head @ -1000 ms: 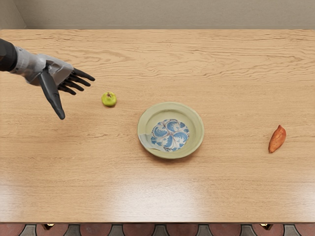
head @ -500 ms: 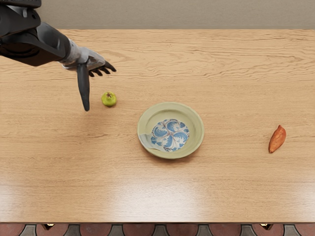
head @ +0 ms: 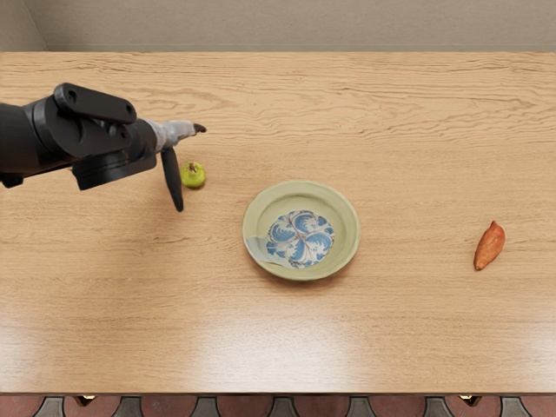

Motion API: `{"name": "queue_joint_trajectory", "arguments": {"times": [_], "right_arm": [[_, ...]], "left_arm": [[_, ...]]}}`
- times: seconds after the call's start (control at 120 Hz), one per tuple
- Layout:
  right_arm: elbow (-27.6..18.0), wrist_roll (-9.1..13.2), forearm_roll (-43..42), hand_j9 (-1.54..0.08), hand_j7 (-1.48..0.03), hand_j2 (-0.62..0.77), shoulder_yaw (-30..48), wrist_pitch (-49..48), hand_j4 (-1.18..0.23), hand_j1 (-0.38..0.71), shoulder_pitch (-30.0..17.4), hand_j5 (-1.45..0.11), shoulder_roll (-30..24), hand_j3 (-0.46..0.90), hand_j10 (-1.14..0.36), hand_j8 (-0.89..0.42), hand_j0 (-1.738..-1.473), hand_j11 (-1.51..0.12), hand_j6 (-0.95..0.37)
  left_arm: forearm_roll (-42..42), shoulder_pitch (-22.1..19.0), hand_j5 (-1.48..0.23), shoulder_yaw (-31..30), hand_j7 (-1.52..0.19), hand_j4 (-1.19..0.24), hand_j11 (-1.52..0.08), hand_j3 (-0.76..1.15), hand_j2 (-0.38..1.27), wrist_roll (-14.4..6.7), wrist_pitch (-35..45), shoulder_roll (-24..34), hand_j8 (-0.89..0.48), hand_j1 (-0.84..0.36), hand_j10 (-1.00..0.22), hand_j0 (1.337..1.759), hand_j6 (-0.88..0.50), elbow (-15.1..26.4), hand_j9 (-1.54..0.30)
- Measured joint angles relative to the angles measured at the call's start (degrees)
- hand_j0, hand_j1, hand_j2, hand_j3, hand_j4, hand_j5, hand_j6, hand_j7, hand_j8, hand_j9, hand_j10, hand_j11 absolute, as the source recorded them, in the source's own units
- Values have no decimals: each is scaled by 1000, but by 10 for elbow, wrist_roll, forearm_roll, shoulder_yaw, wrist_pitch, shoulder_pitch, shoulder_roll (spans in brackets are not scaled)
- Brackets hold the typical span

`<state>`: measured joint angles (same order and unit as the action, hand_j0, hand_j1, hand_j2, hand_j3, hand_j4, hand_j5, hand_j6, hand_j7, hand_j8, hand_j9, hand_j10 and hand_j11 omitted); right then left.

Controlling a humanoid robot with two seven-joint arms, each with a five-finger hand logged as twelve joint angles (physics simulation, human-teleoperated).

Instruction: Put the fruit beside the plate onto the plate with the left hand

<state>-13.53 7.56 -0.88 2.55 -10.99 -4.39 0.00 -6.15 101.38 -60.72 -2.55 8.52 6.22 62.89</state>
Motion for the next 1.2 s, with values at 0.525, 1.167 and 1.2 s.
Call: {"name": "queue_joint_trajectory", "arguments": {"times": [0.525, 1.167, 1.2], "right_arm": [[0, 0, 0, -19, -19, -3, 0, 0, -14, -331, 0, -19, 0, 0, -14, -14, -1658, -19, -14], [0, 0, 0, -19, -19, -3, 0, 0, -14, -332, 0, -19, 0, 0, -14, -14, -1658, -19, -14], [0, 0, 0, -19, -19, -3, 0, 0, -14, -331, 0, -19, 0, 0, -14, -14, -1658, -19, -14]], "left_arm": [[-12, -52, -200, 22, -200, -154, -200, 0, 31, 0, 13, -13, -154, 165, -154, 1658, -155, -51, -200], [-19, -98, -268, 21, -268, -207, -268, 0, 42, 0, 103, -24, -207, 102, -207, 1658, -207, -71, -268], [-20, -98, -269, 20, -269, -207, -269, 0, 42, 0, 105, -25, -207, 102, -207, 1658, -208, -71, -269]]}}
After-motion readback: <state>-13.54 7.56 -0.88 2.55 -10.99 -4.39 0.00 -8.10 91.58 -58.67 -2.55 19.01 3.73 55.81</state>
